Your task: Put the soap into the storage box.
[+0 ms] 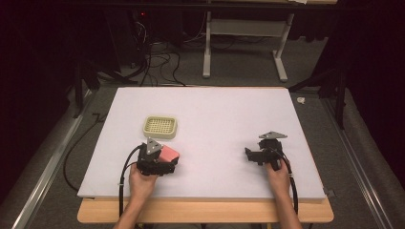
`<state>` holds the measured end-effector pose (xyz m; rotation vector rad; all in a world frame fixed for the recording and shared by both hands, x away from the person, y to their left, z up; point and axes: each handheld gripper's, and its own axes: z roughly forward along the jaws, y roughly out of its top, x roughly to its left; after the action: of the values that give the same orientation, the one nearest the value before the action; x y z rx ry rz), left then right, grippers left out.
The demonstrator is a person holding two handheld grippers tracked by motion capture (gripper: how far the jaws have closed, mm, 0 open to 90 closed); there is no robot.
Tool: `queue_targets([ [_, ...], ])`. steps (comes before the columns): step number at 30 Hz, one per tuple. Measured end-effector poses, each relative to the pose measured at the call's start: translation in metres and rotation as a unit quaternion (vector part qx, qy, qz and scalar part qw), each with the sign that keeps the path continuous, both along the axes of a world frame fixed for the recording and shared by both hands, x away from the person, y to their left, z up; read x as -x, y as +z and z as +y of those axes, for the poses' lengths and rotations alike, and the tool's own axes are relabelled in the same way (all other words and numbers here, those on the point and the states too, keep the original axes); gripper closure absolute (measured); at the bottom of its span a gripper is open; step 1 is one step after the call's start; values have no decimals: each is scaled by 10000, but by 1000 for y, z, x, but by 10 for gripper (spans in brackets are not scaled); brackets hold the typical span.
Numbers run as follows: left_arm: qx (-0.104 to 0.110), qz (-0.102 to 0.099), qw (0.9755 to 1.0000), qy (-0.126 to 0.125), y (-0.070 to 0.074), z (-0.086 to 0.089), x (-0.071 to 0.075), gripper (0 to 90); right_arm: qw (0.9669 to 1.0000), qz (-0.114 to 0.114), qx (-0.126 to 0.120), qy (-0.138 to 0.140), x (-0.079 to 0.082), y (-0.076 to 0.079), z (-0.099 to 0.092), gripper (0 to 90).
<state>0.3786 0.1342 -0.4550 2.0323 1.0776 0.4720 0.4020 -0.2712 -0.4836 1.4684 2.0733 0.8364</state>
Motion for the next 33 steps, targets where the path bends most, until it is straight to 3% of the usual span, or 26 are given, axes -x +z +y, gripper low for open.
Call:
queue_targets([
  [33,182,-39,9994,302,23,19,-11,139,10000,0,0,0,0,0,0,148],
])
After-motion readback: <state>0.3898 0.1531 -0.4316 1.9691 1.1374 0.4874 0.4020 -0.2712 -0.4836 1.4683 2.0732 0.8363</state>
